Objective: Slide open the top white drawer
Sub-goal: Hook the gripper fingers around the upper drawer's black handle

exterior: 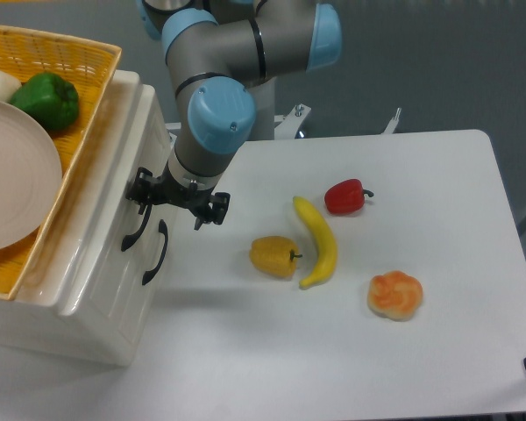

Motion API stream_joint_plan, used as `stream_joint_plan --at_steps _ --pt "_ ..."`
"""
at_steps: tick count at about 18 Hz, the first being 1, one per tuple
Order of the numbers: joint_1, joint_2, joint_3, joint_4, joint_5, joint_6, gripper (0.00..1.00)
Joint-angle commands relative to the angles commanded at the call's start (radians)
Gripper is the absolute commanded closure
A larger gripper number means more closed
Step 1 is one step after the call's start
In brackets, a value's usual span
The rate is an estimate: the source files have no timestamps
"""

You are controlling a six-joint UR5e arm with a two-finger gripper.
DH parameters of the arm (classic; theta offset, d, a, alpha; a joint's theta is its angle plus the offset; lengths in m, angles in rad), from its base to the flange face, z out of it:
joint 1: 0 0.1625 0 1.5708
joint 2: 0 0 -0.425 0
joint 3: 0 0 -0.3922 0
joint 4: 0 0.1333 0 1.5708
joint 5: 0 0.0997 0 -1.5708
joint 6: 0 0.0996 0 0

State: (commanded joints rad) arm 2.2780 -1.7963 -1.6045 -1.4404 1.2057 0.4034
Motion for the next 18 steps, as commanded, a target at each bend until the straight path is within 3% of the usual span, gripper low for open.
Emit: stream_joint_plan --at_steps 18 --pt "-0.023 0.009 0.009 0.005 0.091 0.048 0.0"
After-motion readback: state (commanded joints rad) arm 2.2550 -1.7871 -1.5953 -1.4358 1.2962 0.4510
